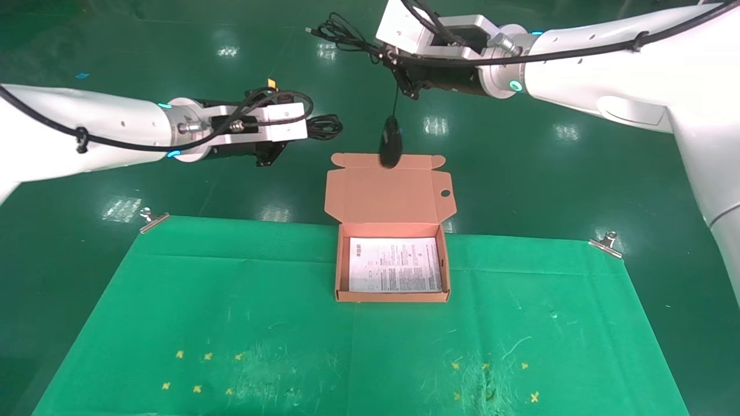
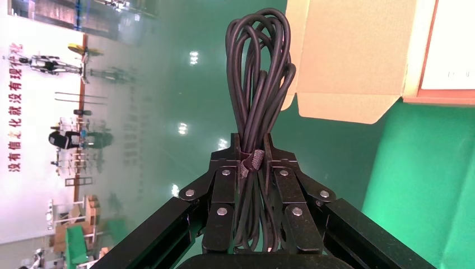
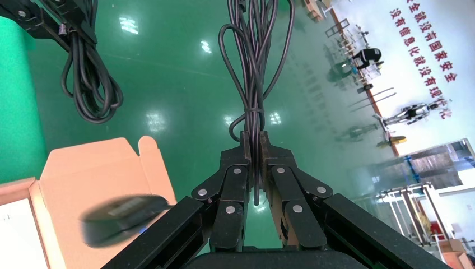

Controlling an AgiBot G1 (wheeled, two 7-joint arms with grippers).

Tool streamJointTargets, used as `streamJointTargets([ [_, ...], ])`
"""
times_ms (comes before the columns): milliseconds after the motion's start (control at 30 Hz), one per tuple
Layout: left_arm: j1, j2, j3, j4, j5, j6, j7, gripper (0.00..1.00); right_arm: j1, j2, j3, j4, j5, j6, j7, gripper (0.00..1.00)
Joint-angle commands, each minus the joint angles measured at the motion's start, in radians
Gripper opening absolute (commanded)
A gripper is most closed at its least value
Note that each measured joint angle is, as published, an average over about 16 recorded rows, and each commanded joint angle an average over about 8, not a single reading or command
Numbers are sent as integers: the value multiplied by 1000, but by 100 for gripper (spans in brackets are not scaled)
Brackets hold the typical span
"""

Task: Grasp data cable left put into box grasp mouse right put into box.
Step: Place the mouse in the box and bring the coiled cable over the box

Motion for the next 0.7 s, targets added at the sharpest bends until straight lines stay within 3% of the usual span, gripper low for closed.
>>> streamJointTargets([
  [33, -3, 5, -3, 8, -10, -6, 12, 0, 7, -4, 1, -12, 8, 2, -10, 0],
  [333, 18, -23, 25, -12, 32, 32, 0, 0, -25, -4, -29, -29, 12, 7, -20, 0],
  [700, 44, -104, 58, -119, 150, 137, -165, 0, -95, -22, -118, -24, 45, 9, -7, 0],
])
